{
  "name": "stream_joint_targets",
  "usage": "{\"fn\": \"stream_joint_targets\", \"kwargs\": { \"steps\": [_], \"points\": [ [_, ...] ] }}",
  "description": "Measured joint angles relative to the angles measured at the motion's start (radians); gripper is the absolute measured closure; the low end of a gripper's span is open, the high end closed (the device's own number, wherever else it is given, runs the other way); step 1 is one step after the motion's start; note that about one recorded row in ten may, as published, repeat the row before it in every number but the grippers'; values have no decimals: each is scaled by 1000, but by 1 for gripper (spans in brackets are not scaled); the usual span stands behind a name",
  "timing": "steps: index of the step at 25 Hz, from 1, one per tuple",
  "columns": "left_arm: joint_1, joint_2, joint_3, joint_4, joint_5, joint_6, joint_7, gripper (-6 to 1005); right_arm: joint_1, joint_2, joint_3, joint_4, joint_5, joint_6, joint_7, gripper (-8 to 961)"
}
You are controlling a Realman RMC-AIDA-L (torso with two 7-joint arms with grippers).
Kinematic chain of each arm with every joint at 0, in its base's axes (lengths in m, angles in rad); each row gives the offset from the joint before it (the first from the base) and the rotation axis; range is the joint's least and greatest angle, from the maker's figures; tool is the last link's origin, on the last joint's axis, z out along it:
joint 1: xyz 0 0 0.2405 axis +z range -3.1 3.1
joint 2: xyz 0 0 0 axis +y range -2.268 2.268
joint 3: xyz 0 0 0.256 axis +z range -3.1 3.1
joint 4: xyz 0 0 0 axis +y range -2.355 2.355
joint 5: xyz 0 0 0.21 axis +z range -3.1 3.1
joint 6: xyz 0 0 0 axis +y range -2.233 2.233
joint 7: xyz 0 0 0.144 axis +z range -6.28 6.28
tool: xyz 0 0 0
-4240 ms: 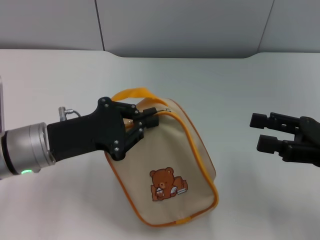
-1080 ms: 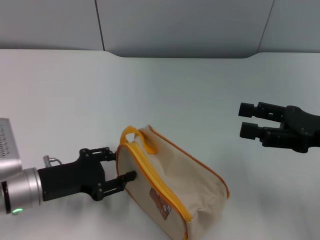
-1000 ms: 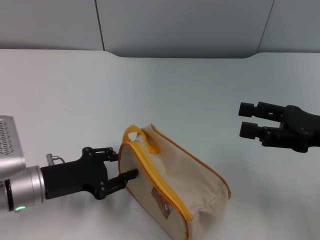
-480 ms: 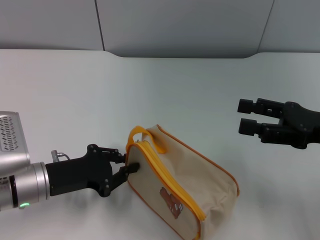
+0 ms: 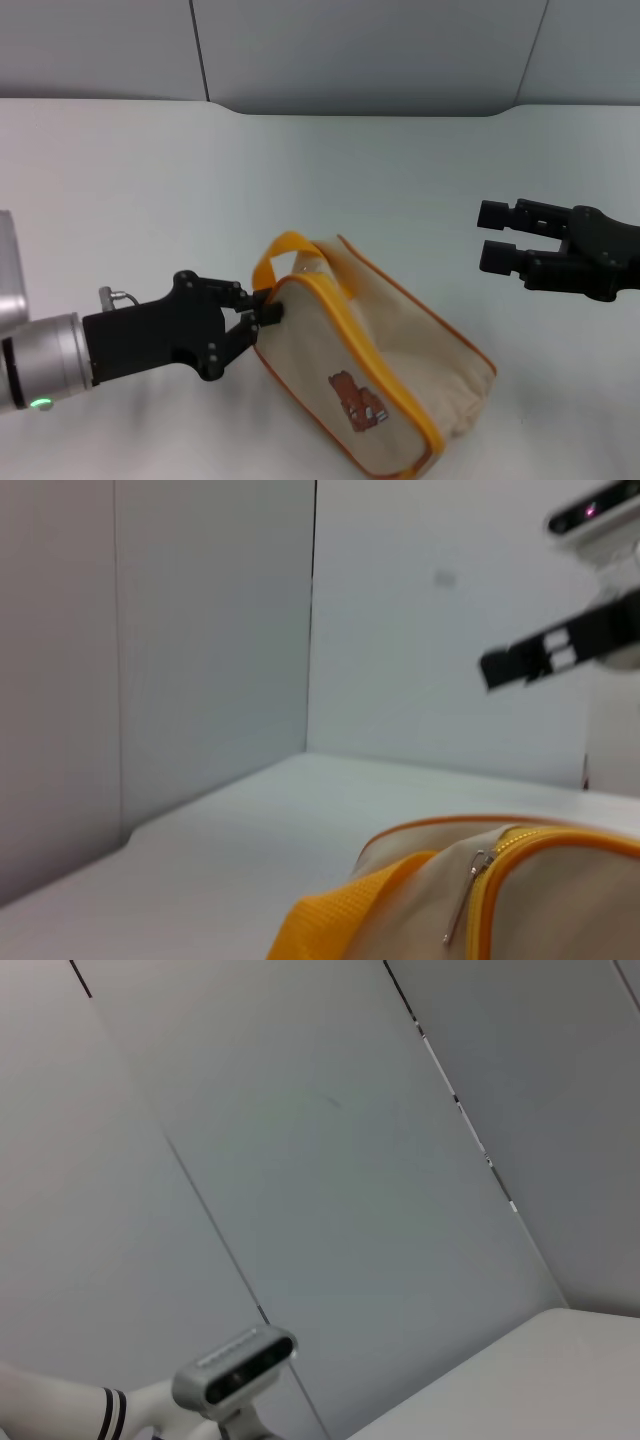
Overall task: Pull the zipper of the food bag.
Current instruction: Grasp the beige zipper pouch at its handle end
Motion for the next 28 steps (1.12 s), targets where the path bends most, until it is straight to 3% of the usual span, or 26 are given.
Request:
{"fn": "stream_joint_targets", "kwargs": {
  "steps": [6, 19, 24, 26, 28],
  "points": [
    [15, 2, -24, 71, -26, 123, -46, 900, 0, -1, 0, 0, -1, -9, 0, 120],
    [-10, -7, -22, 167, -58, 211, -23, 950, 2, -9, 7, -5, 3, -64, 6, 119],
    [-35, -6, -11, 203, -58, 260, 52, 950, 9, -28, 9, -7, 11, -88, 34, 119],
    [-48, -6, -9, 211, -58, 287, 87, 952, 27, -48, 8, -12, 34, -107, 123, 120],
    [-52, -6, -9, 212, -58, 295, 106, 954, 35, -54, 6, -16, 42, -111, 164, 120]
  ]
}}
